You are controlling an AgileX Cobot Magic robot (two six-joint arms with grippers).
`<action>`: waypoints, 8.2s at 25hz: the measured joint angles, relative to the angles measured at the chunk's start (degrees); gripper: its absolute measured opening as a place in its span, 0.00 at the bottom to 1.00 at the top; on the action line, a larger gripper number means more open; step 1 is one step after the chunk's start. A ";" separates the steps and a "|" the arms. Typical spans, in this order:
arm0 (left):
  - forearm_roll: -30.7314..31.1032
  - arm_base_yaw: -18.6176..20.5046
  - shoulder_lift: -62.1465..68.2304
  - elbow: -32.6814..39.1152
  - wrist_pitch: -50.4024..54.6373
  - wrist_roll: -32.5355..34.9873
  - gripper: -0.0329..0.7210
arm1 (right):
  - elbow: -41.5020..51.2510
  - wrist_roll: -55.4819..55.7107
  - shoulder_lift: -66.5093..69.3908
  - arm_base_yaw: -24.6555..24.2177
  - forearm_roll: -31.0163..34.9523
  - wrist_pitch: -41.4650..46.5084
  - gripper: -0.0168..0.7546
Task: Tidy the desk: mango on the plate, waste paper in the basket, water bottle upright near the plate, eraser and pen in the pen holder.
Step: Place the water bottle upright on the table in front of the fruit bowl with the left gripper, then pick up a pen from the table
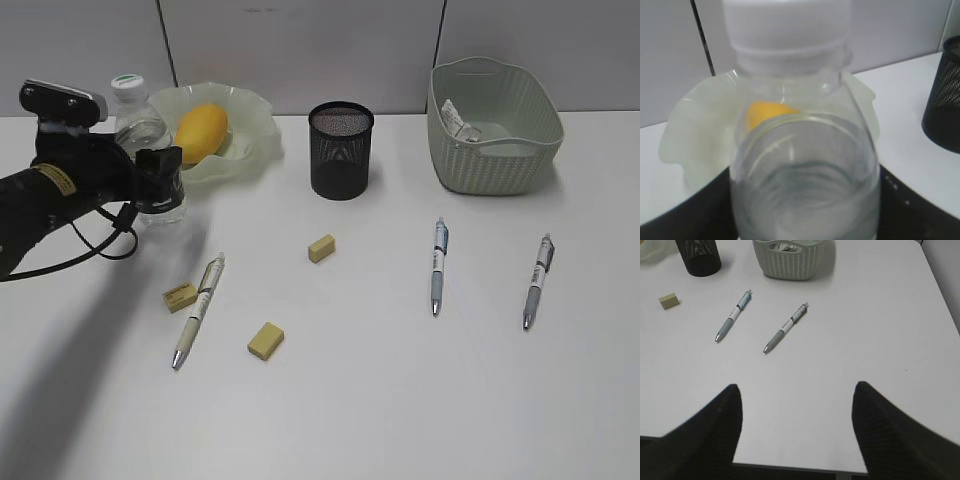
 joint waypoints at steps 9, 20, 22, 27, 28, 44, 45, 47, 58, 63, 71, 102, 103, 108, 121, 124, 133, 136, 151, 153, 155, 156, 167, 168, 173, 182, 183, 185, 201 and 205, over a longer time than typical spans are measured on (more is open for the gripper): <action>0.68 0.00 2.96 -1.36 0.12 3.25 0.73 | 0.00 0.00 0.00 0.00 0.00 0.00 0.72; -0.82 1.41 3.00 -1.61 0.81 3.25 0.73 | 0.00 0.00 0.00 0.00 0.00 0.00 0.72; -0.93 1.68 3.00 -1.65 1.01 3.25 0.73 | 0.00 0.00 0.00 0.00 0.00 0.00 0.71; -1.30 1.68 3.00 -1.68 1.26 3.27 0.78 | 0.00 0.00 0.00 0.00 0.00 0.00 0.71; -1.38 1.68 3.00 -1.68 1.39 3.27 0.79 | 0.00 0.00 0.00 0.00 0.00 0.00 0.71; -4.52 1.68 3.00 3.02 -5.42 3.27 0.85 | 0.00 0.00 0.00 0.00 0.05 0.00 0.71; -4.52 1.68 3.00 3.02 -5.42 3.27 0.86 | 0.00 0.00 0.00 0.00 0.05 0.00 0.71; -4.52 1.68 3.00 3.02 -5.50 3.27 0.86 | 0.00 0.00 0.00 0.00 0.05 0.00 0.71; -3.67 1.68 3.00 3.69 -7.71 3.27 0.79 | 0.00 0.00 0.00 0.00 0.05 0.00 0.71; -3.67 1.68 3.00 3.87 -6.36 3.17 0.93 | 0.00 0.00 0.00 0.00 0.05 0.00 0.71; -3.47 1.68 0.07 7.14 -5.82 3.10 0.93 | 0.00 0.00 0.00 0.00 0.05 0.00 0.71; -13.77 3.66 -29.86 -1.85 78.10 3.10 0.76 | 0.00 0.00 0.00 0.00 0.15 0.00 0.71; -13.82 4.34 -29.86 -3.05 80.83 3.10 0.76 | 0.00 0.00 0.00 0.00 0.15 0.00 0.71; -13.82 9.64 -29.86 -7.38 88.94 6.80 0.76 | 0.00 0.00 0.00 0.00 0.15 0.00 0.71; -14.46 14.24 -45.89 -5.08 100.91 10.41 0.74 | 0.00 0.00 0.00 0.00 0.15 0.00 0.71; -16.44 14.24 -54.89 -2.02 102.61 10.46 0.72 | 0.00 0.00 0.00 0.00 0.15 0.00 0.71; -19.14 14.24 -81.01 4.48 110.45 10.52 0.72 | 0.00 0.00 0.00 0.00 0.21 0.00 0.71; -19.31 14.24 -88.60 6.66 111.03 10.52 0.71 | 0.00 0.00 0.00 0.00 0.21 0.00 0.71; -19.28 14.24 -113.93 15.26 111.17 10.58 0.70 | 0.00 0.00 0.00 0.00 0.21 0.00 0.71; -19.27 14.24 -114.15 15.45 111.10 10.58 0.70 | 0.04 0.00 0.00 0.00 0.27 0.00 0.71; -19.27 14.24 -114.15 15.57 111.10 10.58 0.70 | 0.04 0.00 0.00 0.00 0.27 0.00 0.71; -19.27 14.24 -114.15 15.57 111.10 10.58 0.70 | 0.04 0.00 0.00 0.00 0.27 0.00 0.71; -18.87 14.24 -114.16 15.57 111.10 10.58 0.69 | 0.04 0.00 0.00 0.00 0.32 0.00 0.71; -18.87 14.24 -114.16 15.57 111.10 10.58 0.69 | 0.04 0.00 0.00 0.00 0.32 0.00 0.71; -18.43 14.24 -114.16 15.57 111.10 9.80 0.69 | 0.04 0.00 0.00 0.00 0.32 0.00 0.71; -18.26 14.24 -114.16 15.57 111.06 9.67 0.69 | 0.04 0.00 0.00 0.00 0.32 0.00 0.71; -18.26 14.17 -114.16 15.57 111.04 9.67 0.69 | 0.04 0.00 0.00 0.00 0.32 0.00 0.71; -18.26 13.30 -114.16 15.57 110.99 9.67 0.69 | 0.04 0.00 0.00 0.00 0.32 0.00 0.71; -18.26 11.82 -114.16 15.57 110.97 9.67 0.69 | 0.04 0.00 0.00 0.00 0.32 0.00 0.71; -18.26 11.80 -114.16 15.57 110.97 9.67 0.69 | 0.04 0.00 0.00 0.00 0.32 0.00 0.71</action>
